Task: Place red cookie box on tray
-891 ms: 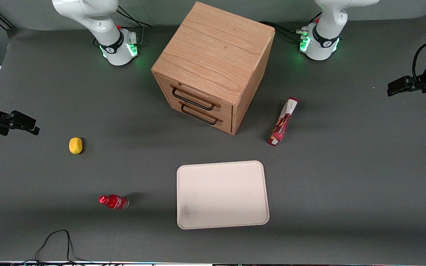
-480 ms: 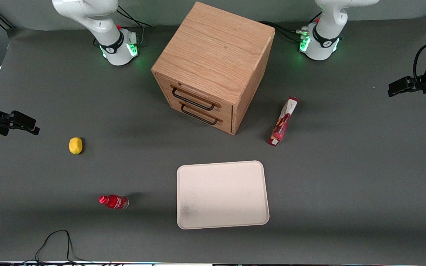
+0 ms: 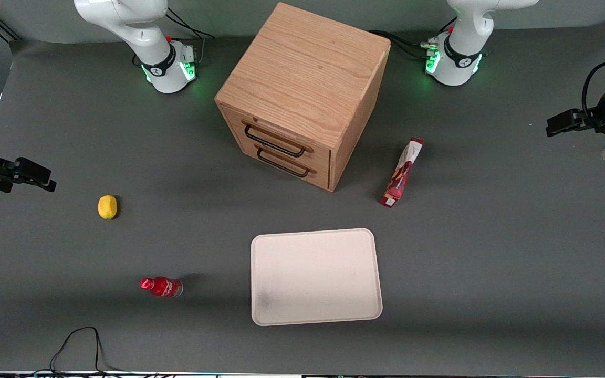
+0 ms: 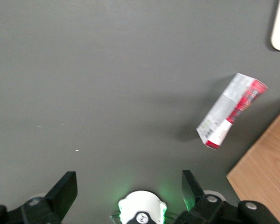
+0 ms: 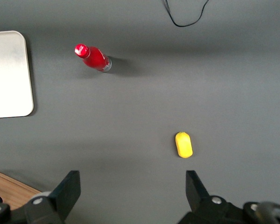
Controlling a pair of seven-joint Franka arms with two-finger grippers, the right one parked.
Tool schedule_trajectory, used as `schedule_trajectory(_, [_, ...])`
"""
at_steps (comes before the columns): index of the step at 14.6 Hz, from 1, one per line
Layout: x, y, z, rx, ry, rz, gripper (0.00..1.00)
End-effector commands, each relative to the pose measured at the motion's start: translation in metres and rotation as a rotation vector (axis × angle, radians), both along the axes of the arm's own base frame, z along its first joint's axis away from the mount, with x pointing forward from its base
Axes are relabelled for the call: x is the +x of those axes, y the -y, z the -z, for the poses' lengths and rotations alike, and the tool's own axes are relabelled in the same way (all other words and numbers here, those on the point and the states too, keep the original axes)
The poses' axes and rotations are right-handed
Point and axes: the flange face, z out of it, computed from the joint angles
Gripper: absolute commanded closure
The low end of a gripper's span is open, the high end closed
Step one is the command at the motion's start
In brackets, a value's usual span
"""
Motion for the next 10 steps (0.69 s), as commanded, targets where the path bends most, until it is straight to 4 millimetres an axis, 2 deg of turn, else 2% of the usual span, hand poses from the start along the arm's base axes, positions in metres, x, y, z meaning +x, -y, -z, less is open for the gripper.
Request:
schedule_trajectory(1, [-0.004, 0.016, -0.007, -0.045, -0.022, 0.020, 0.00])
schedule_trajectory(4, [-0.014, 0.057, -0.008, -0.084, -0.060, 0.166, 0.00])
schedule_trajectory(10, [-0.026, 0.138, -0.010, -0.056, -0.045, 0.204, 0.00])
